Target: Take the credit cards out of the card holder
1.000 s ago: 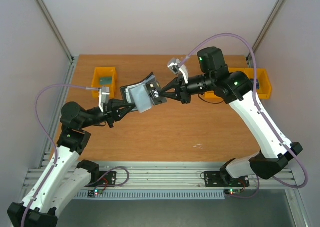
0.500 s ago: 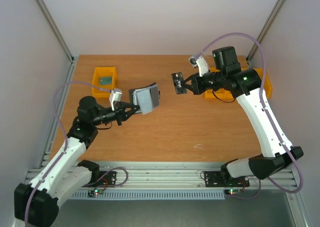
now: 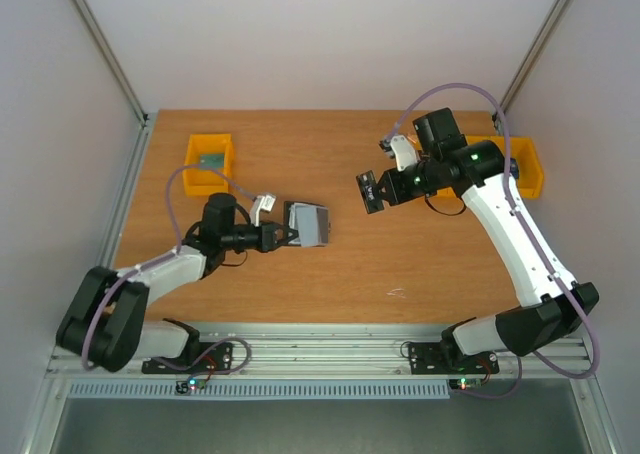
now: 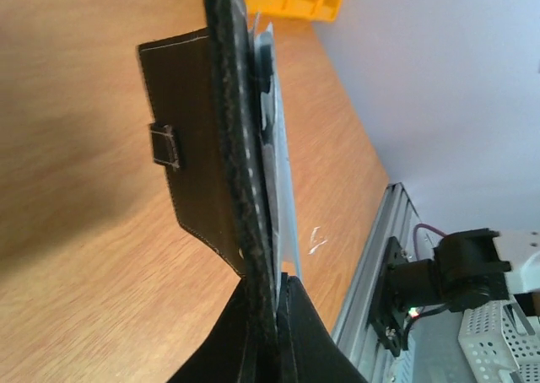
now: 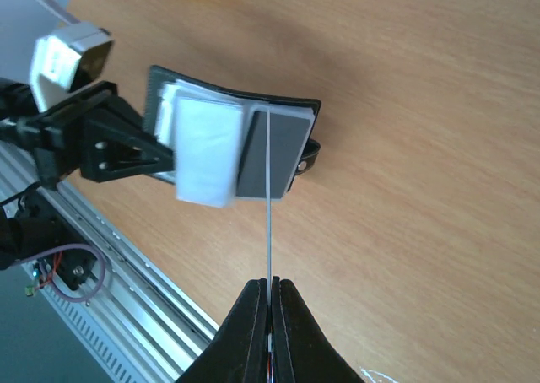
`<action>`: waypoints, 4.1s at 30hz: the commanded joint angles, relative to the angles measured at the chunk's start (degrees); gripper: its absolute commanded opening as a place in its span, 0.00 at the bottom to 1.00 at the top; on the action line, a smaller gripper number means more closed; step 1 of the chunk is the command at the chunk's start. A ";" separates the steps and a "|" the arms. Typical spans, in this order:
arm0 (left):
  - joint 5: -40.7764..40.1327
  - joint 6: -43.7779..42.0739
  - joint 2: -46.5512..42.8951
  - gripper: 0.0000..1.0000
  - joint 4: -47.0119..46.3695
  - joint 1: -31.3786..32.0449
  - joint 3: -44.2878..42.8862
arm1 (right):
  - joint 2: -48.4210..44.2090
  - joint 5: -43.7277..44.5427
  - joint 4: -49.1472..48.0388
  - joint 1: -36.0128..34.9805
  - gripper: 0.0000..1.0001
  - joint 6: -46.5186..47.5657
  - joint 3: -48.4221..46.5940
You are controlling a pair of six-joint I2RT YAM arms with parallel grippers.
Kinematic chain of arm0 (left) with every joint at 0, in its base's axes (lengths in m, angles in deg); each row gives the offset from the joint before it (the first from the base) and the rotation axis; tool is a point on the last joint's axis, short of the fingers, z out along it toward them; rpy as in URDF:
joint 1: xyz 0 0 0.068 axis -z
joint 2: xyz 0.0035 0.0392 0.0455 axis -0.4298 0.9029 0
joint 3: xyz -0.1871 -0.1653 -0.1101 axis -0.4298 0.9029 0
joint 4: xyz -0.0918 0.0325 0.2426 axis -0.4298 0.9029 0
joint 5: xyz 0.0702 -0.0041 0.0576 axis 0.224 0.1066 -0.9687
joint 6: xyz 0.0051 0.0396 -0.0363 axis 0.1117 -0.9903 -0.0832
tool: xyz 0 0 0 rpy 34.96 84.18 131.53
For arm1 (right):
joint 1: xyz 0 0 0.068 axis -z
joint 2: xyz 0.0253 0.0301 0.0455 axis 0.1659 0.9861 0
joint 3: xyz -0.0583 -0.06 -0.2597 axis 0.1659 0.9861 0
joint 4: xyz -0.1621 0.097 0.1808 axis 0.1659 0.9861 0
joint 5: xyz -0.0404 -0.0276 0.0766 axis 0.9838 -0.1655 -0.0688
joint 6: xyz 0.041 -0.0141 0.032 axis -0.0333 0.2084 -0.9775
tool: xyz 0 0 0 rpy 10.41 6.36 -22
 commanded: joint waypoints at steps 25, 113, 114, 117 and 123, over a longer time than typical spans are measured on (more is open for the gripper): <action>-46.81 6.04 8.49 0.56 18.52 -1.94 1.13 | 2.00 -12.58 1.47 -0.31 0.01 0.08 -0.58; -31.42 -98.46 -14.56 0.99 62.45 59.01 -3.37 | -0.91 19.03 -31.76 -49.15 0.36 -46.50 39.82; -30.49 -97.59 -14.55 0.99 63.66 59.80 -4.29 | -0.26 18.93 -32.09 -49.49 0.36 -46.61 39.69; -28.07 -94.67 -14.32 0.99 68.06 62.86 -6.53 | 0.70 18.29 -33.38 -50.12 0.36 -46.98 40.12; -26.59 -90.62 -9.37 0.97 75.60 66.87 -12.02 | 0.28 18.06 -32.00 -50.46 0.36 -46.31 40.33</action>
